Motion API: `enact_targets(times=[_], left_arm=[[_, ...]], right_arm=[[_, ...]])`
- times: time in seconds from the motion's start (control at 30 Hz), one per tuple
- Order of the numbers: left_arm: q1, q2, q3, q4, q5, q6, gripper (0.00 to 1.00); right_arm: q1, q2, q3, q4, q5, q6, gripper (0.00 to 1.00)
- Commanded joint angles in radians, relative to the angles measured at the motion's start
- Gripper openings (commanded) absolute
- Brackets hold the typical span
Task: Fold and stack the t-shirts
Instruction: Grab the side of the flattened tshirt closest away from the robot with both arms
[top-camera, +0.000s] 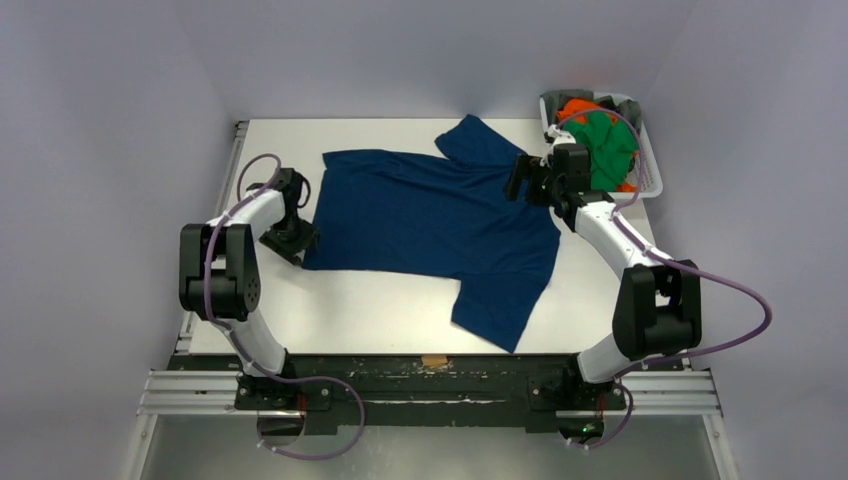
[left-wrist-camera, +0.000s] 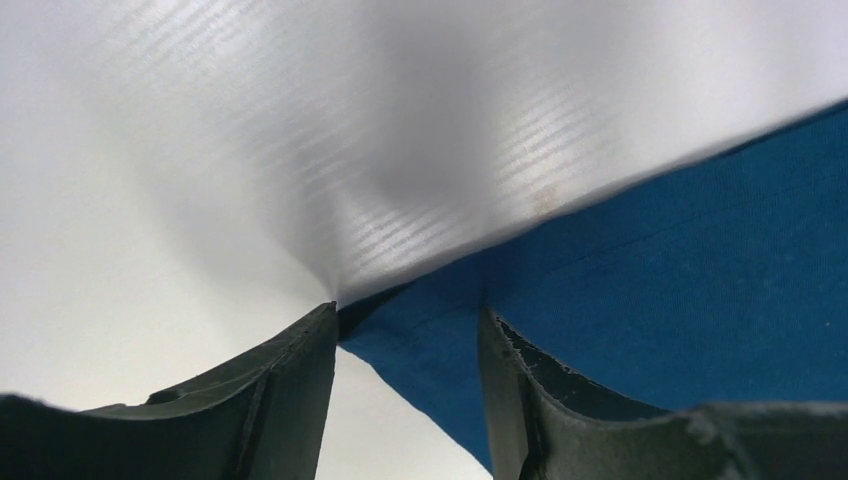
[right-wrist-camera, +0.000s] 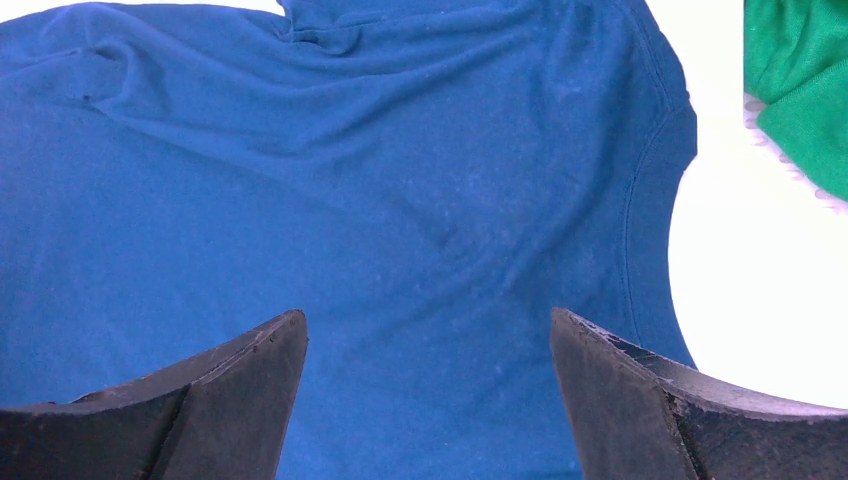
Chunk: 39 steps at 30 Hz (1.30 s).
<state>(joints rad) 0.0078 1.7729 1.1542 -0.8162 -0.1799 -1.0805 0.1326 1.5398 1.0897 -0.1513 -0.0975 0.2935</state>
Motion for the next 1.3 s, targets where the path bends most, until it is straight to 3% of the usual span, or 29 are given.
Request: enact_targets(times=[0.0, 0.13, 0.27, 0.4, 0.73, 0.9, 1.07, 1.27], left_arm=[[-0.052, 0.003, 0.037, -0.01, -0.025, -0.032, 0.52], [-0.07, -0.027, 0.009, -0.062, -0.013, -0.073, 0.51], [-0.115, -0.104, -0.081, -0.004, -0.05, -0.148, 0.51], [-0.121, -0.08, -0.045, -0.035, -0.06, -0.155, 0.51], [-0.166, -0.047, 0.002, -0.106, -0.113, -0.255, 0.51], [-0.178, -0.053, -0.005, -0.094, -0.104, -0.258, 0.51], [-0.178, -0.053, -0.008, -0.082, -0.082, -0.241, 0.51], [-0.181, -0.06, -0.018, -0.043, -0.023, -0.213, 0.51]], right_arm=[[-0.001, -0.047, -0.004, -0.022, -0.002, -0.019, 0.89], [-0.002, -0.046, -0.052, -0.041, -0.002, 0.008, 0.89], [0.001, -0.037, -0.076, -0.051, -0.051, 0.033, 0.88], [0.005, -0.021, -0.118, -0.025, -0.125, 0.059, 0.86], [0.005, -0.013, -0.111, -0.047, -0.105, 0.05, 0.85], [0.035, 0.029, -0.107, -0.041, -0.178, 0.023, 0.85], [0.055, 0.143, -0.076, -0.09, -0.166, 0.047, 0.81], [0.045, 0.188, -0.059, -0.173, -0.004, 0.078, 0.82]])
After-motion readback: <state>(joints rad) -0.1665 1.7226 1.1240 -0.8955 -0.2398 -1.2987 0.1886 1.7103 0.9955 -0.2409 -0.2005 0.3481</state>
